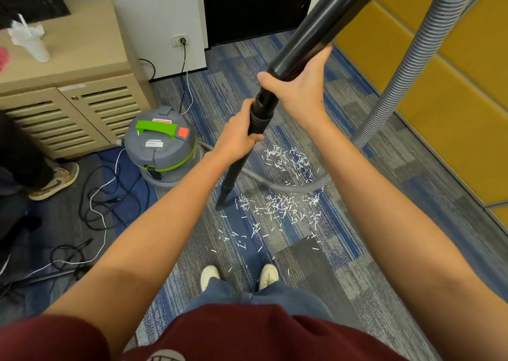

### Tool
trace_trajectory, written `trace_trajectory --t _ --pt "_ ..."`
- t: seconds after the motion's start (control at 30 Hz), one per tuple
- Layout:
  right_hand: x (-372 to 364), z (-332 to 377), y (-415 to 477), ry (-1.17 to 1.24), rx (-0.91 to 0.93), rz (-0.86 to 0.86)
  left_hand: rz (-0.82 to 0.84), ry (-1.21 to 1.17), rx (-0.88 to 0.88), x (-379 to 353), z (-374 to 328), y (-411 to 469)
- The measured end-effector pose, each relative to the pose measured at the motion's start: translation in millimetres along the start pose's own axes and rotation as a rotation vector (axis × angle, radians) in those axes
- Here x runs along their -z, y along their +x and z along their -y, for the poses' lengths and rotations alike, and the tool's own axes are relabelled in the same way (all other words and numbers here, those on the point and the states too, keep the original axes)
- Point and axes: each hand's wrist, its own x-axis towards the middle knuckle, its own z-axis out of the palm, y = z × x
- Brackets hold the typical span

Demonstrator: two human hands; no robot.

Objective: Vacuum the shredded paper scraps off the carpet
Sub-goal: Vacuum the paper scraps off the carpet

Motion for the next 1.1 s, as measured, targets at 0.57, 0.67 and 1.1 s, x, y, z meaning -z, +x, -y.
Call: trace_trajectory --t 0.57,0.67,1.1 --pt "27.6 -5.3 -3.4 -0.061 0.004 -0.010 0.077 0.007 -0.038 -19.7 -20.6 -8.7" --pt "34.2 -4.0 -3.7 -0.077 0.002 -0.001 0.078 -0.017 -0.039 -25.7 -25.6 -10.1" --pt "43.3 3.0 7.5 -0.078 0.081 -0.033 0.042 -0.085 -0.063 -28.5 -41.5 13.2"
